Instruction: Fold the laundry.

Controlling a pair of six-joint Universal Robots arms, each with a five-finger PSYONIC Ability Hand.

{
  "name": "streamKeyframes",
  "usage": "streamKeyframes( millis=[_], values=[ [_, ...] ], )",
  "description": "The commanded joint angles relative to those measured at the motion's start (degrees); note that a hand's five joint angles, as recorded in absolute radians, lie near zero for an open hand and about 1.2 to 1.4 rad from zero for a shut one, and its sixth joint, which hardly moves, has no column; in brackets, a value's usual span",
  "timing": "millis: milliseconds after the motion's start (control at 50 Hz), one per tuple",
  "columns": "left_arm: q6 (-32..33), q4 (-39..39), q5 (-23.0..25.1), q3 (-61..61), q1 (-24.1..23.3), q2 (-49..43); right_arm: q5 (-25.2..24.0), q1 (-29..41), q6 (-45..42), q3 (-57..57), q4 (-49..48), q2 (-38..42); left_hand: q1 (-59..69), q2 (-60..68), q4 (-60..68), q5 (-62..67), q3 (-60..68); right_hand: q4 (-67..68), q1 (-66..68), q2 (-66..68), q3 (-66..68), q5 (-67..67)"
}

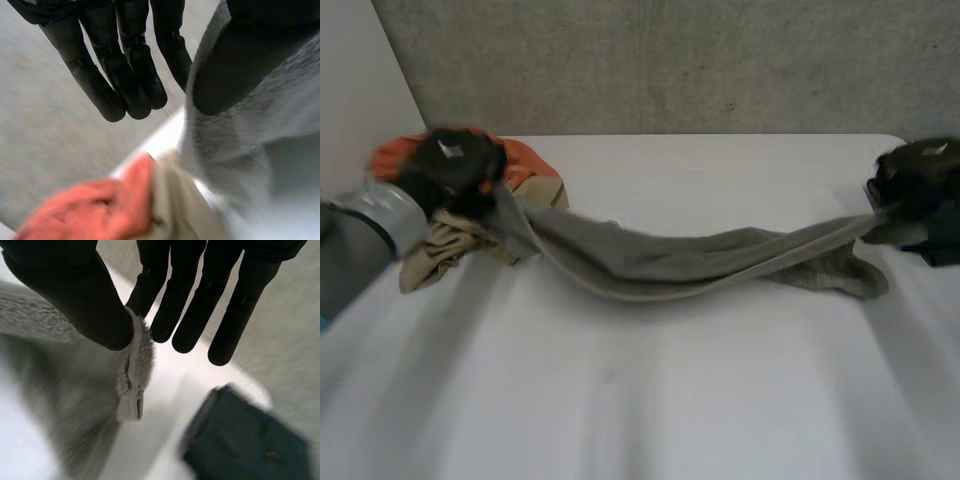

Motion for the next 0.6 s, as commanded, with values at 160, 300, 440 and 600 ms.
streamKeyframes(
  millis=[160,300,440,600],
  values=[
    [-24.5,-11.9,-6.6,16.1,4.0,10.6,-2.1,-6.8,1.8,-19.2,13.4,-7.5,14.7,11.5,11.6,13.2,12.1,11.4,14.5,12.7,11.9,12.9],
    [-22.1,-15.8,-9.4,20.7,1.9,-1.9,-2.3,-3.3,-1.1,-17.9,13.6,-0.9,14.7,11.5,11.6,13.2,12.1,11.4,14.5,12.7,11.9,12.9],
    [-20.9,-15.1,-13.6,36.6,-1.9,-18.1,1.0,2.0,-1.7,-19.4,1.4,7.6,14.7,11.5,11.6,13.2,12.1,11.4,14.5,12.7,11.9,12.9],
    [-25.2,-12.4,-21.2,69.9,-3.3,-29.6,11.3,4.4,7.3,-25.3,-32.6,10.0,14.7,11.5,11.6,13.2,12.1,11.4,14.5,12.7,11.9,12.9]
  ],
)
